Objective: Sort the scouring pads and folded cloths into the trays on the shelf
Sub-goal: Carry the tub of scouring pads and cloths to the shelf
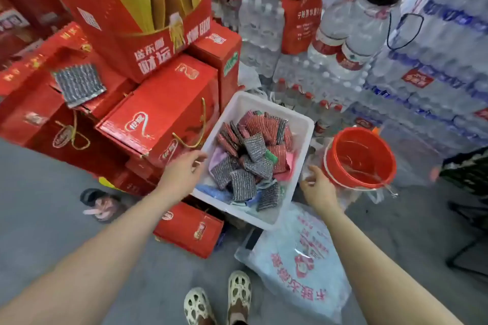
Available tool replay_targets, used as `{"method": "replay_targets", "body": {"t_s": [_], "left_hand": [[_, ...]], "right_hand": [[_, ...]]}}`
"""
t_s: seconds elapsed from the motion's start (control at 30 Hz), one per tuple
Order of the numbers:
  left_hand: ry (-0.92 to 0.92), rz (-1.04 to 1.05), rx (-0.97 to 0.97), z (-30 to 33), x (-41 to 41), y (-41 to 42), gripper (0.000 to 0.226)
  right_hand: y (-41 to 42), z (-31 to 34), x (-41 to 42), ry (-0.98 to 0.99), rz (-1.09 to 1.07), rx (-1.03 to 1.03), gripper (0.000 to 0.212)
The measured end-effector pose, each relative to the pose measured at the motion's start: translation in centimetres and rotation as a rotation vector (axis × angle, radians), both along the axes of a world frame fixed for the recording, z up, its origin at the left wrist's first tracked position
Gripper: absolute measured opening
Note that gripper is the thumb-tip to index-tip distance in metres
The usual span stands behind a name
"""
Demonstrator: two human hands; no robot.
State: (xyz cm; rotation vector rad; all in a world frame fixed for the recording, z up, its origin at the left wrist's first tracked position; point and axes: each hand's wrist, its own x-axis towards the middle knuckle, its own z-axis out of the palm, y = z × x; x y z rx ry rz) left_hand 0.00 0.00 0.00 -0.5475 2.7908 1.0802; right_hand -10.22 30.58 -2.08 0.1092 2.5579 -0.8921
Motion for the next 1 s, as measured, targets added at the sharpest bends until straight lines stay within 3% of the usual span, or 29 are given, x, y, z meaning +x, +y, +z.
{"method": "replay_targets", "body": {"t_s": [0.17,0.4,0.53,0.7,0.8,1.0], "left_hand": [[0.01,0.002,-0.052,-6.4,-5.0,0.3,0.035],[-0.037,0.083,-0.073,-14.3,-7.0,-0.7,0.057],[-0.051,0.125,-0.048,-15.2,-7.6,-0.8,0.06],[-0.106,0.245,0.15,-14.7,-7.2,-0.8,0.049],[-0.129,0.256,0.25,-13.8,-3.7,0.4,0.041],[-0.131,0.281,0.331,-11.7,7.1,2.4,0.05]], "right_hand": [[-0.5,-7.7,-3.4,-0.09,-0.139,-0.012,0.06],[-0.1,-14.8,-5.1,-0.125,-0.173,-0.167,0.04],[0.3,-14.1,-4.3,-0.117,-0.179,-0.252,0.05],[3.4,-12.1,0.1,-0.136,-0.19,-0.296,0.059],[5.3,-10.3,3.4,-0.178,-0.195,-0.276,0.054],[6.7,-7.8,9.8,-0.343,-0.185,-0.26,0.042]]}}
